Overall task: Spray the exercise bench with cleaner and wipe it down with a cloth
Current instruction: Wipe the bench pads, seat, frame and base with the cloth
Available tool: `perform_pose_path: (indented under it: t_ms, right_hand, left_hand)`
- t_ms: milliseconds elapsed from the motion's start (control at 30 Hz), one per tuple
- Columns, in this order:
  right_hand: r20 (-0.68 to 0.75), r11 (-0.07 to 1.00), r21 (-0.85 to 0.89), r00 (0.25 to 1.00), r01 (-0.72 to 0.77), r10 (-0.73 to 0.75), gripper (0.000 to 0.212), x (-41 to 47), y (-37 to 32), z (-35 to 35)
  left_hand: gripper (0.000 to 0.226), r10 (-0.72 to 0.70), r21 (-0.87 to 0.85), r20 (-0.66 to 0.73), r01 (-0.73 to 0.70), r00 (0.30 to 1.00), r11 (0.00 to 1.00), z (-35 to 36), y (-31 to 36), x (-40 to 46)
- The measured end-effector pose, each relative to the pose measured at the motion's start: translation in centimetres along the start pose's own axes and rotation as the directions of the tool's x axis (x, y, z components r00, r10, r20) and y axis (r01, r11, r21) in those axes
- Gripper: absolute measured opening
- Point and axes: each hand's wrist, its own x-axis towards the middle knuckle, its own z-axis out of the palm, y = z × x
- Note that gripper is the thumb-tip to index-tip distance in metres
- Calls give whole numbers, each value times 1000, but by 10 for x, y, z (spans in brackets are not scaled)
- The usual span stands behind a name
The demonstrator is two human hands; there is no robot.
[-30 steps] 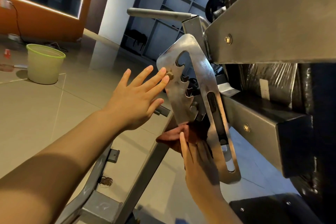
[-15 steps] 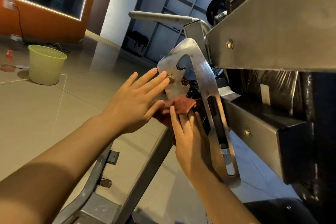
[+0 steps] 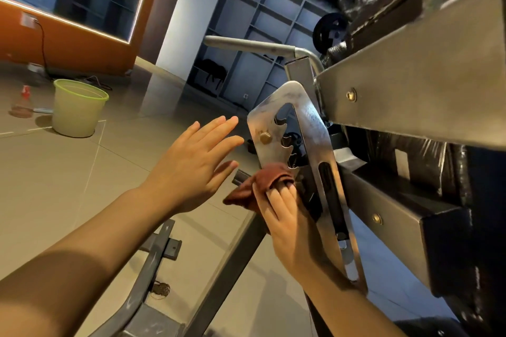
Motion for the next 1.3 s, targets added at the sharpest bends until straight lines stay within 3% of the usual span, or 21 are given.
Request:
perform_pose_path:
  t_ms: [100,200,267,333,500,667,733,833,900,1000,1067,1100,1167,1233,1300]
  right_hand:
    - [57,997,-12,996,74,-73,72,-2,8,-10]
    - [-90,984,179,995,-25,42,47,29,7,-23]
    - [-226,978,195,966,-80,124,35,64,15,-25]
    - [-260,987,120,956,-104,132,36,96,21,-28]
    - [-84,999,-2,996,34,-34,40,91,4,-32]
    - [-245,987,80,957,-138,154,39,87,11,-21]
    - [-216,984,90,962,-151,167,41,81,2,-23]
    - [-142,997,28,987,-68,71,42,103,13,-31]
    - [-132,992,14,983,-126,127,51,117,14,-36]
    - [-253,970,37,937,-240,241,55,134,9,-43]
    - [-77,940,46,937,-337,340,65,129,62,7]
    - [82,936,-42,933,-349,351,78,122,91,12]
    - [137,906,-52,895,-421,424,85,109,123,13]
    - [11,878,-102,882,-468,471,67,72,77,-14]
    - [-21,892,3,892,-451,451,69,43,18,-58]
  left_hand:
    - [48,-5,12,-4,5,1000,1000,-2,-3,-1]
    - [49,2,-1,0,-2,1000,1000,-3,-4,-3]
    - [49,-22,-64,-15,21,1000,998,-4,-2,-2]
    - [50,-61,-157,-40,54,997,986,-7,2,1]
    - [53,-89,-192,-70,74,994,979,-6,2,4]
    - [60,-102,-185,-86,85,991,979,-6,-5,7]
    - [63,-132,-235,-92,108,987,966,-7,-5,11]
    - [59,-127,-293,-128,84,984,952,-9,2,15]
    - [56,-89,-294,-149,42,985,955,-7,10,18]
    - [56,-62,-254,-149,23,987,967,0,17,19]
    - [56,-1,-153,-141,-20,990,988,4,16,19]
    - [55,47,-86,-129,-59,990,995,5,16,19]
    - [55,136,13,-96,-135,986,991,7,16,20]
    - [55,161,29,-81,-159,984,987,9,18,20]
    - [56,147,29,-57,-145,987,989,12,20,18]
